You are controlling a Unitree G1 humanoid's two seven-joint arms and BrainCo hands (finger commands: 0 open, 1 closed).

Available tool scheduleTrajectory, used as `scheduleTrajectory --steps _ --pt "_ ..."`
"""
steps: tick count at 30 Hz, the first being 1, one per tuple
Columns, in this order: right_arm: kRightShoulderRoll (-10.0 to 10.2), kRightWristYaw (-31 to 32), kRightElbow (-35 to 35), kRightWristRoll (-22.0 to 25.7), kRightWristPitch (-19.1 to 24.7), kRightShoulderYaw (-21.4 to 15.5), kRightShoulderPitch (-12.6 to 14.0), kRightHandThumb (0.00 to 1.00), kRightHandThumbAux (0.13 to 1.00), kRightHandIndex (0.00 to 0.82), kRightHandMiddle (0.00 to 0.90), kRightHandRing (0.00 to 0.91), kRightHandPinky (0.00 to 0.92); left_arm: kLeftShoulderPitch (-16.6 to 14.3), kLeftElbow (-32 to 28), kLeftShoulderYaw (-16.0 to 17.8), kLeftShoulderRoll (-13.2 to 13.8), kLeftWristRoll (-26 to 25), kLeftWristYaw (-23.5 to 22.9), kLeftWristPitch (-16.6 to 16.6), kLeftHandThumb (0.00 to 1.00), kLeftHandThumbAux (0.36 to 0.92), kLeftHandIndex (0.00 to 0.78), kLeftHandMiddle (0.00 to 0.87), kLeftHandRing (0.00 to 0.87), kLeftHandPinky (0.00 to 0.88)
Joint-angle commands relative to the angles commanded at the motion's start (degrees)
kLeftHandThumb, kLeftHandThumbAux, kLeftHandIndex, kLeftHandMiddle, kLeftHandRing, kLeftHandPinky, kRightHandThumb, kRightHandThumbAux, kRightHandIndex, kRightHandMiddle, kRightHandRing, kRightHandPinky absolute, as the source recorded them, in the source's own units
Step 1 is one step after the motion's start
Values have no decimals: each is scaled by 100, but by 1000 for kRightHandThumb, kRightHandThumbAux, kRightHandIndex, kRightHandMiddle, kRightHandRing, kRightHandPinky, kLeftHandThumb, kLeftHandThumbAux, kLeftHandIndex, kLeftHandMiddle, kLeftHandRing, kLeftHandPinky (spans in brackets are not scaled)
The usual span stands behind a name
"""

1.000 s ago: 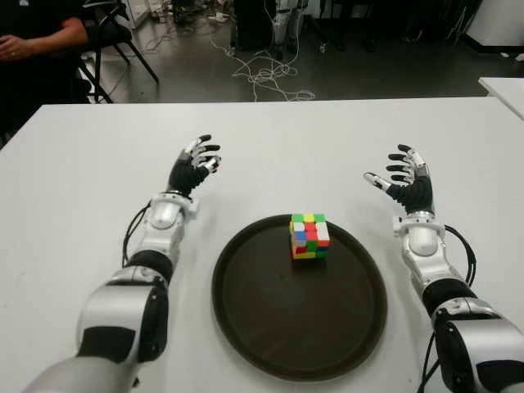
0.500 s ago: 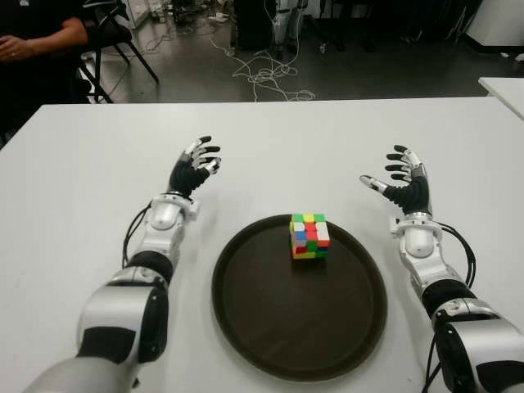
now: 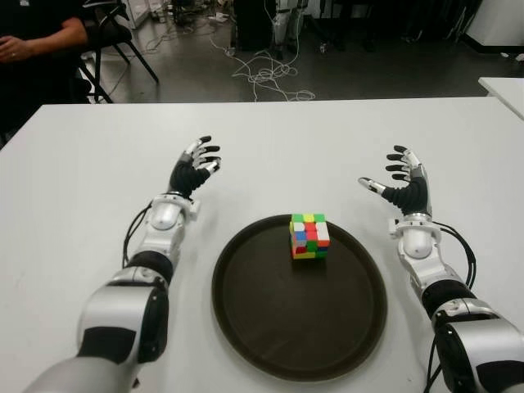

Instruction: Pick up the Rubik's Cube and put it in the plate

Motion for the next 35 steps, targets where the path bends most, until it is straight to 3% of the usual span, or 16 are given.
scheduleTrajectory --steps 9,35 --pt "-13 -78 43 -103 -11 60 -10 0 775 213 297 309 304 -6 7 -40 15 45 38 -14 174 750 112 185 196 219" --pt "-32 -144 91 -149 57 194 -3 0 765 208 294 308 307 -6 25 -126 38 58 22 1 156 751 103 178 189 212"
